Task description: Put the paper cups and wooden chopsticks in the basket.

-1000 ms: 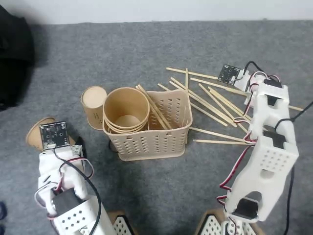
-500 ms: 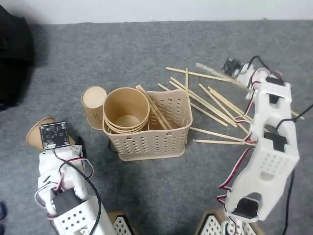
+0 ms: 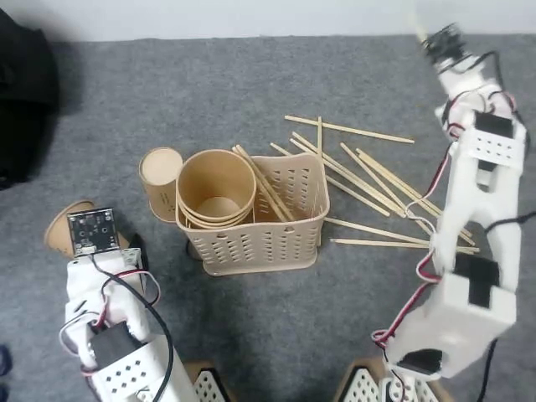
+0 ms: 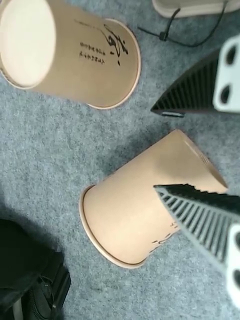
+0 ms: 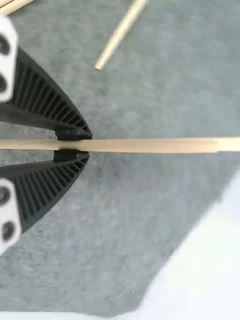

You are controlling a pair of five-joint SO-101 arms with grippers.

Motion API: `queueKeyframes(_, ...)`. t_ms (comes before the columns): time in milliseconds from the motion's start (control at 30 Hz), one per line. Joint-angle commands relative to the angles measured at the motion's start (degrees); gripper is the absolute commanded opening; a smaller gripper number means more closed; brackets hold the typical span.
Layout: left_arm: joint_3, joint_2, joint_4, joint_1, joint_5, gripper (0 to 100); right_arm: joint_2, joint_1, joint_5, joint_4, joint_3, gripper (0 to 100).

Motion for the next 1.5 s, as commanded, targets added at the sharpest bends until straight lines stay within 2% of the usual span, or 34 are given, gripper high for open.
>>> queueKeyframes(0,-0.31,-0.62,-1.41,0.18,0.44,21,-8.84,0.84,-7.56,-0.84,0.88,0.7)
queueKeyframes(233,-0.31,-0.62,-1.41,0.18,0.44,21,-22.37,-2.59,-10.46,-0.84,6.68,0.7)
queueKeyframes(433,-0.31,-0.62,-1.41,0.18,0.44,21,-32.84,-4.62,-20.48,-0.75,8.97,0.7)
queueKeyframes(567,-0.31,-0.62,-1.49,0.18,0.44,21,-38.11,-6.81,-26.64,2.86,9.49,0.7)
queueKeyframes(767,-0.31,-0.62,-1.49,0.26,0.44,21,-44.26,-13.58,-35.69,7.34,9.49,0.7)
queueKeyframes(1133,-0.31,-0.62,-1.41,0.26,0.35,21,-46.11,-34.15,-36.57,7.16,10.37,0.6)
queueKeyframes(1467,-0.31,-0.62,-1.41,0.26,0.26,21,-41.45,-36.00,-36.31,6.02,10.73,0.6)
